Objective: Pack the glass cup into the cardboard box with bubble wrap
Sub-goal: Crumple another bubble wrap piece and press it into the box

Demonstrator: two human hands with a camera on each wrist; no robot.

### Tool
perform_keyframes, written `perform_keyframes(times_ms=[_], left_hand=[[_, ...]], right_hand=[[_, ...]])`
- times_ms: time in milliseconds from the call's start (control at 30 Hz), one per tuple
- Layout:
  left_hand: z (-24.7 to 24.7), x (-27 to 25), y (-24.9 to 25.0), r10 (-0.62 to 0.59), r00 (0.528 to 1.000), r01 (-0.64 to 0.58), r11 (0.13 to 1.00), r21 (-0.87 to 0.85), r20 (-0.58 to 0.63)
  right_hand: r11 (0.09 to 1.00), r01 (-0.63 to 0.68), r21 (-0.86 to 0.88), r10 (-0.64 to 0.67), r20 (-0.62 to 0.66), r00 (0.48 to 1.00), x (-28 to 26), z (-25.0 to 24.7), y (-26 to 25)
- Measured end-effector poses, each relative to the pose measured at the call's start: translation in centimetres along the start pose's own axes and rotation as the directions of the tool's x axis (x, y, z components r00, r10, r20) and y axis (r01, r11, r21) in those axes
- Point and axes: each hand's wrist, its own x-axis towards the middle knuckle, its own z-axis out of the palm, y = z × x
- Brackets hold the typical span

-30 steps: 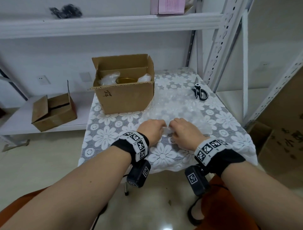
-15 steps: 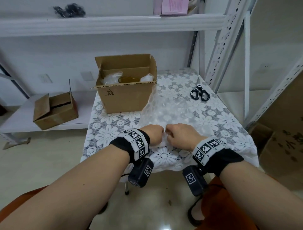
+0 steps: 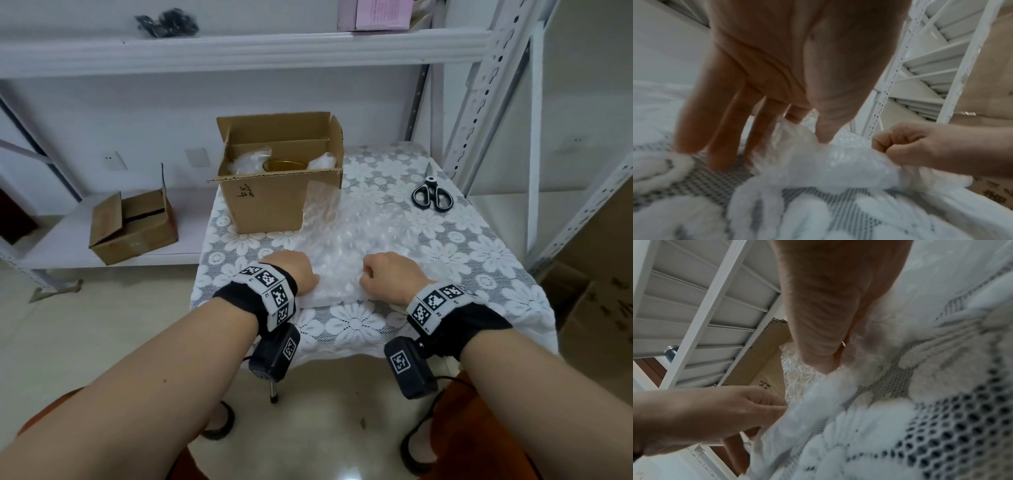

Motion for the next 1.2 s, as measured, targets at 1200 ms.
perform_keyframes(times_ms=[1200], left_hand=[[0.3,0.5,1.2,0.264,0.957,-0.289,0.894,-0.342,-0.118]], right_hand=[[0.983,0.088,-0.161,-0.121,-0.212,0.970,-1.8,0.7,1.0]])
